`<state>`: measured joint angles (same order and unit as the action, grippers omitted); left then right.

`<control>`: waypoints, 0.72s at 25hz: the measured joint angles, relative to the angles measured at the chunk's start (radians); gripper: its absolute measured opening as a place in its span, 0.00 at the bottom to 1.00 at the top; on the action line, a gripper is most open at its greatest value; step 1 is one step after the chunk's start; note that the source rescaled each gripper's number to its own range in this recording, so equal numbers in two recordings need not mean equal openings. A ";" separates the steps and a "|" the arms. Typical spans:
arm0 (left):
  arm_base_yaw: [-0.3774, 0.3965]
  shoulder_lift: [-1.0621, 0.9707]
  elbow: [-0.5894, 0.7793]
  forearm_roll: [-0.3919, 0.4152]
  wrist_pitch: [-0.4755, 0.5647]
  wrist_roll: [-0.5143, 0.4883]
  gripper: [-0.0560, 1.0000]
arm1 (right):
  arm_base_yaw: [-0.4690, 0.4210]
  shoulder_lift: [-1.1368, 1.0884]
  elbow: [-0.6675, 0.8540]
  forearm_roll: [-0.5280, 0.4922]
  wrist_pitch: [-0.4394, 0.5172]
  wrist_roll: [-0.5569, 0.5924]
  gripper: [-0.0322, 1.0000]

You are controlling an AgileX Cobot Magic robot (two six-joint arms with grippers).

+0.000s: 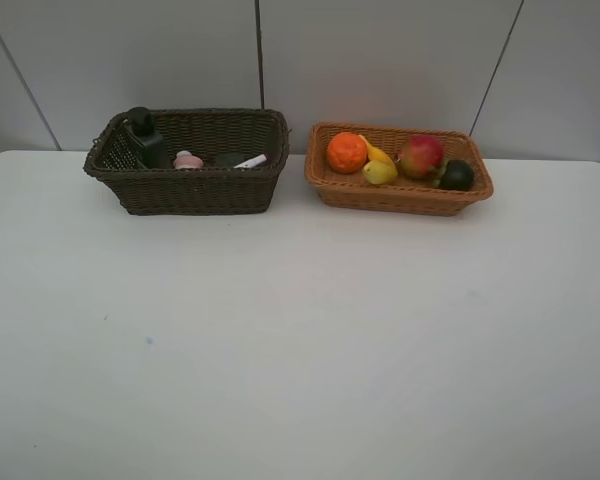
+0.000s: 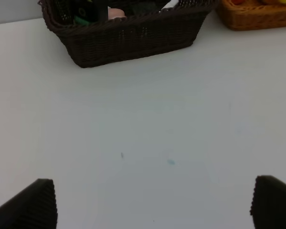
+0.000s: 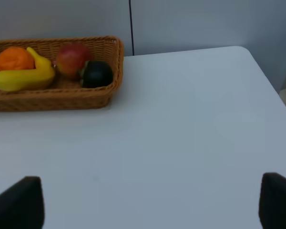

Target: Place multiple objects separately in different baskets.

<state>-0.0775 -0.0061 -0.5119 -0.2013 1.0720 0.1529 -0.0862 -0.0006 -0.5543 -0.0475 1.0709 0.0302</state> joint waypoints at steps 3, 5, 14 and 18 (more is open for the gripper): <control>0.000 0.000 0.000 0.000 0.000 0.000 1.00 | 0.015 -0.001 0.015 -0.004 0.004 -0.001 1.00; 0.000 0.000 0.000 0.000 0.000 0.000 1.00 | 0.022 -0.003 0.035 -0.010 0.003 -0.001 1.00; 0.000 0.000 0.000 0.000 0.000 0.000 1.00 | 0.024 -0.003 0.045 -0.025 0.001 -0.002 1.00; 0.000 0.000 0.000 0.000 0.000 0.000 1.00 | 0.024 -0.003 0.045 -0.025 0.001 -0.002 1.00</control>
<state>-0.0775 -0.0061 -0.5119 -0.2013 1.0720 0.1529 -0.0625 -0.0036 -0.5097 -0.0723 1.0715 0.0282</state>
